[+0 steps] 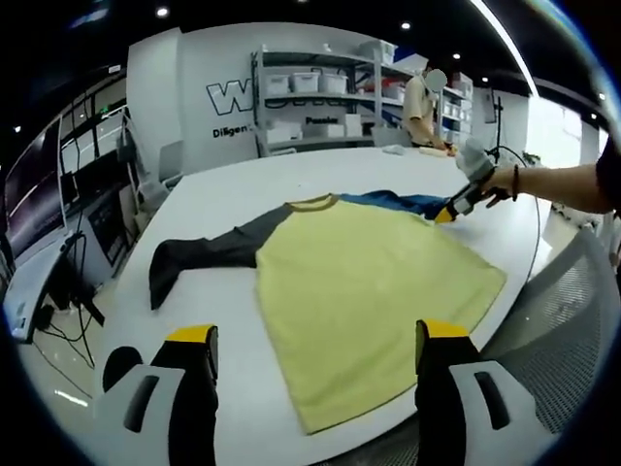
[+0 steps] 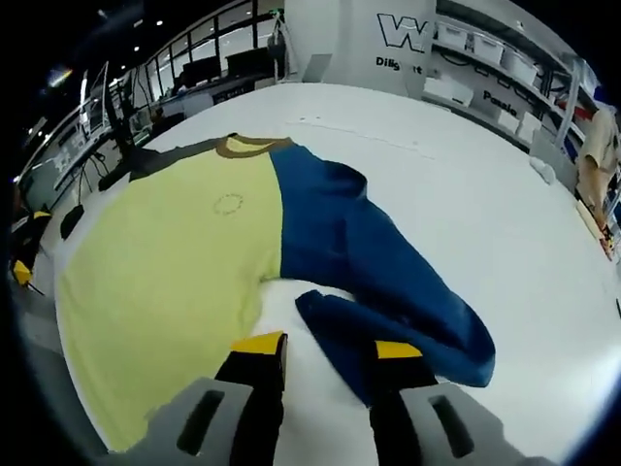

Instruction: Fold the garment on the visible template until the final outline fits inside the template.

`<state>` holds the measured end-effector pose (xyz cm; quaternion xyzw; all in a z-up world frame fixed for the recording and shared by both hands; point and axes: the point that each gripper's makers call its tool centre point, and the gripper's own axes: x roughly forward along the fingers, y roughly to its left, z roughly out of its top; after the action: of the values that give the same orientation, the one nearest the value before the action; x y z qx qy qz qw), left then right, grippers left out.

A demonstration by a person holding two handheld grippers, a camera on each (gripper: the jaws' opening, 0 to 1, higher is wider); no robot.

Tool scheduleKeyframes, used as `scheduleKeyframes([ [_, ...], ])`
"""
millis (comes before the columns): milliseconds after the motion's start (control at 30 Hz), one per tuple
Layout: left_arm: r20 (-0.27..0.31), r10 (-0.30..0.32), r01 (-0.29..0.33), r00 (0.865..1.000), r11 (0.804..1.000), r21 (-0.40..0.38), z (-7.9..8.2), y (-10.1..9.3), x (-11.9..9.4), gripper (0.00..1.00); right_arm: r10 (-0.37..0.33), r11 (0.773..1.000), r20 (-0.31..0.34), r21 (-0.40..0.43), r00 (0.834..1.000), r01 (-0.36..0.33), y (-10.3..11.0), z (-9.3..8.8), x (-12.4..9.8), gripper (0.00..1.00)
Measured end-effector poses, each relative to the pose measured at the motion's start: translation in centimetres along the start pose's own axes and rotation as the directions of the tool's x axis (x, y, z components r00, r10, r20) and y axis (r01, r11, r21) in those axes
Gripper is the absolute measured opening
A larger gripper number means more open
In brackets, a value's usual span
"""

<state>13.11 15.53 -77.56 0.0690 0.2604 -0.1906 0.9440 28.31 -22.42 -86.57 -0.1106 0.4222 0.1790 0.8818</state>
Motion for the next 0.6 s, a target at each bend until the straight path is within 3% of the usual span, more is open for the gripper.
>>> scheduleKeyframes([
  [133, -0.001, -0.005, 0.005, 1.000, 1.000, 0.000, 0.0, 0.0, 0.1, 0.81, -0.014, 1.000, -0.016, 0.018, 1.000, 0.015, -0.9, 0.1, 0.2, 0.14],
  [333, 0.000, 0.018, -0.018, 1.000, 1.000, -0.019, -0.1, 0.5, 0.2, 0.79, -0.015, 1.000, -0.041, 0.022, 0.999, 0.016, -1.3, 0.2, 0.3, 0.10],
  [400, 0.016, 0.018, -0.017, 1.000, 1.000, -0.025, 0.2, 0.6, 0.1, 0.79, -0.031, 0.999, -0.047, 0.010, 0.998, 0.032, -1.6, 0.2, 0.4, 0.00],
  [600, -0.003, 0.007, -0.007, 1.000, 1.000, -0.015, -0.1, 0.3, 0.3, 0.79, -0.021, 1.000, -0.084, 0.004, 0.996, 0.022, -1.6, 0.4, -0.6, 0.00],
])
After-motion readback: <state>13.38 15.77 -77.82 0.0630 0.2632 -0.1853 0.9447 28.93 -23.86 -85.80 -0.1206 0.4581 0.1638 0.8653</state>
